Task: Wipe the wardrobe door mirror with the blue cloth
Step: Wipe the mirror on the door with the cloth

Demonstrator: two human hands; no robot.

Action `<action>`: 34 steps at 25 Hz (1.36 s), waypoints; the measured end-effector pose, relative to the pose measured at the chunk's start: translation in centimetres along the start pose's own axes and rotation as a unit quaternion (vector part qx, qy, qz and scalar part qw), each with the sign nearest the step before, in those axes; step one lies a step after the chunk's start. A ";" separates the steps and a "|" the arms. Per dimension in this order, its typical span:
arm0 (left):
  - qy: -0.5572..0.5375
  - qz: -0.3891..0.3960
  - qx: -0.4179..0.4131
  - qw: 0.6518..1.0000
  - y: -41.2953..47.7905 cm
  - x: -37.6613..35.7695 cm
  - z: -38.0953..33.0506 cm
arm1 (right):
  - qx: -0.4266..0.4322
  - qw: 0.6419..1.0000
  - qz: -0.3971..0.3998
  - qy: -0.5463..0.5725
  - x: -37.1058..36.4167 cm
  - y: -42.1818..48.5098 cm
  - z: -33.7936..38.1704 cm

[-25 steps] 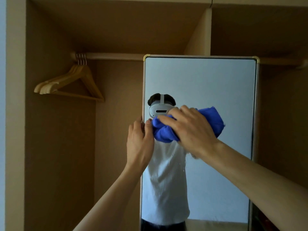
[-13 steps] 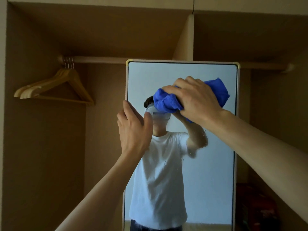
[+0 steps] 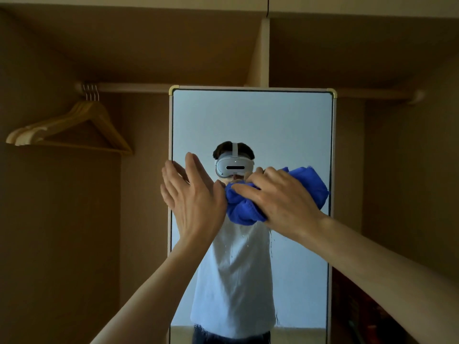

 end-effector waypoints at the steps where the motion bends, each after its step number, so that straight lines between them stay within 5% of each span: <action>1: 0.013 0.001 -0.020 1.000 0.0 -0.1 -0.6 | -0.005 1.000 0.001 0.009 0.4 0.2 -0.4; 10: 0.030 0.010 -0.129 0.991 1.4 -0.9 -5.3 | -0.062 0.997 -0.050 -0.004 5.7 4.9 -8.5; 20: -0.002 0.065 -0.231 0.971 -4.1 -2.6 -6.8 | -0.013 0.999 -0.022 0.037 1.0 -4.0 -5.3; 34: -0.017 0.098 -0.243 0.965 -1.4 -3.7 -13.0 | -0.014 0.998 -0.059 0.010 5.0 -1.6 -11.2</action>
Point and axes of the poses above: each hand's wrist, its own y-axis towards the middle knuckle, its own x-axis out of the back of the hand, z = x × y, the point moved 6 cm from there along y, towards the middle knuckle, and after that the axes turned 8 degrees about y, right-handed, at the moved point
